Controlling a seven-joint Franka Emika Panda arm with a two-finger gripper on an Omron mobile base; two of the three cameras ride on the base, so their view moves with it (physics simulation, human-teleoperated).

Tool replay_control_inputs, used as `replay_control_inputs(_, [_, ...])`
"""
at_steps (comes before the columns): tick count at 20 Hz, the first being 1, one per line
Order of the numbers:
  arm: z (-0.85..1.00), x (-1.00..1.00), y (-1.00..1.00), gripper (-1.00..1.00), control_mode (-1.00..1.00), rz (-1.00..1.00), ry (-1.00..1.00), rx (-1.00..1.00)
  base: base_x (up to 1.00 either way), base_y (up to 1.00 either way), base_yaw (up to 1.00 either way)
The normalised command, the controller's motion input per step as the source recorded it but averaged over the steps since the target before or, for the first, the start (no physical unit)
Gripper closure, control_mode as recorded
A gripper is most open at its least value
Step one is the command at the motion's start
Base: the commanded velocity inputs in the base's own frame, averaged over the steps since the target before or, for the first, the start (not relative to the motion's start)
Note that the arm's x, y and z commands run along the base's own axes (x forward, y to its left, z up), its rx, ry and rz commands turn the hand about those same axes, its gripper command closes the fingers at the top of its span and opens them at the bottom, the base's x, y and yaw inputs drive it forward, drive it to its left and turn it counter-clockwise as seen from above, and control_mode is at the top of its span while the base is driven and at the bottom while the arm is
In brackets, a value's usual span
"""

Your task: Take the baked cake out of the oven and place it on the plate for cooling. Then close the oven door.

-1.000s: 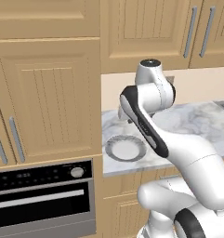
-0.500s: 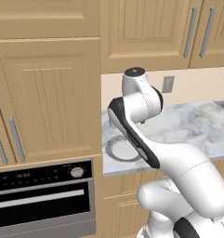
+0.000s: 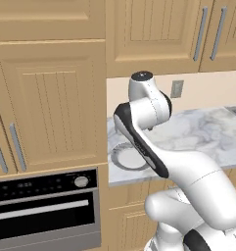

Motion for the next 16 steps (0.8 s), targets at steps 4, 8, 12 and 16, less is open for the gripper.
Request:
replay_control_inputs(4, [0.00, -0.02, 0.08, -1.00, -1.00, 0.00, -0.07, -0.02, 0.00, 0.00, 0.00])
replay_control_inputs(8, [0.00, -0.32, 0.40, -1.00, -1.00, 0.00, -0.27, -0.16, 0.00, 0.00, 0.00])
replay_control_inputs(12, [0.00, -0.38, 0.51, -1.00, -1.00, 0.00, -0.30, -0.17, 0.00, 0.00, 0.00])
replay_control_inputs(16, [0.00, -0.35, 0.49, -1.00, -1.00, 0.01, -0.28, -0.15, 0.00, 0.00, 0.00])
